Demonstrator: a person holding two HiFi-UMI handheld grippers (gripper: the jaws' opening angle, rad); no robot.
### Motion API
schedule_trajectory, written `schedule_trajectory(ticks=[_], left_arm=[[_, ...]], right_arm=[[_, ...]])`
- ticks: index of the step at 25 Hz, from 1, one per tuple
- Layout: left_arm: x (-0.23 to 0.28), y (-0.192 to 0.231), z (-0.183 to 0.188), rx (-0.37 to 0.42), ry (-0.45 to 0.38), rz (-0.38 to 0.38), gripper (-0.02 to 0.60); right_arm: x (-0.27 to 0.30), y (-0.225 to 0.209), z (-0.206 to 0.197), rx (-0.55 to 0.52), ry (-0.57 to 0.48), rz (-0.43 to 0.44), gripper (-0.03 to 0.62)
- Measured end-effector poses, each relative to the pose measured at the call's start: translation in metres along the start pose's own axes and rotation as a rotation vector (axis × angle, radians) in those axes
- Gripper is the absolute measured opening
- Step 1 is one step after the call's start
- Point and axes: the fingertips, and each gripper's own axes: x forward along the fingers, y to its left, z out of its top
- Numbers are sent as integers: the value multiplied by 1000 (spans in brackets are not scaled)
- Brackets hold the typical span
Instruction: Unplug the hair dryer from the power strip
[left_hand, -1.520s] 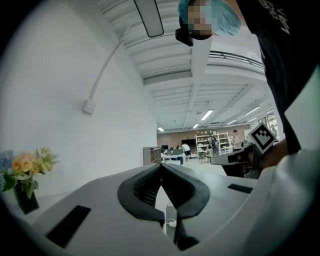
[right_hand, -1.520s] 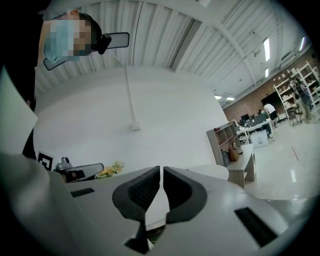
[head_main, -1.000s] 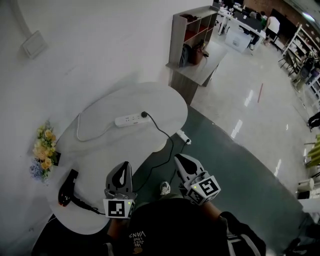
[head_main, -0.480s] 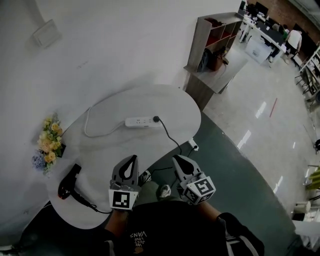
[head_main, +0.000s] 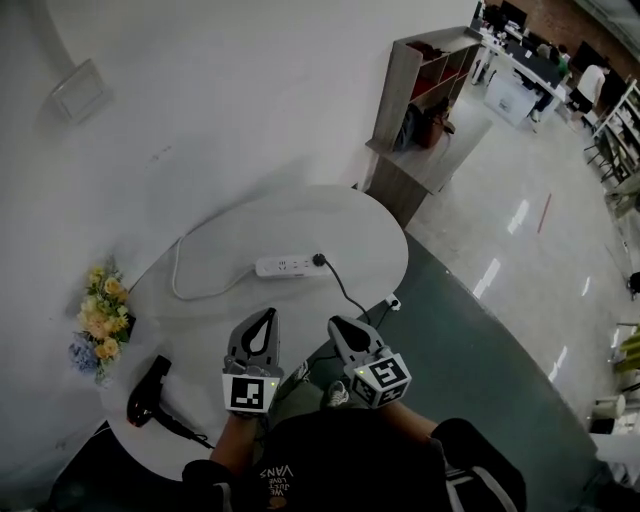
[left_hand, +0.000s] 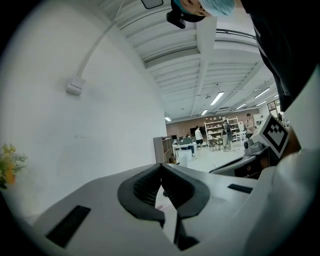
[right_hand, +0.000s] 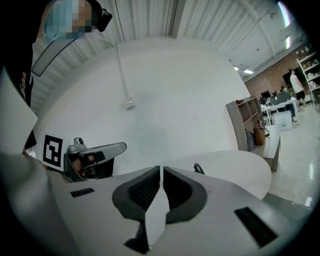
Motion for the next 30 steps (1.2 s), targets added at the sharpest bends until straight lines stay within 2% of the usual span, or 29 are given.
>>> schedule_trajectory(ticks=[7,14,17,21,25,30], left_arm=[[27,29,-18,30,40,-33,18],[60,41,-52,104,127,-122,26],[73,43,-65,96,160,-156,109],[90,44,-85,104,211,-202,182],[108,44,-102,179,271,-285,277],[126,46,-126,284,367,-415,321]], right_arm=[[42,-11,-5,-13,34,-44,46],[74,-29,-17,8,81,-103,47],[82,-40,-22,12,96,-130,47],[94,-51,-29,13,122,-145,48],[102,-62,-36,19,151,-161,48],[111,-73,-43,25,179,-173,48]])
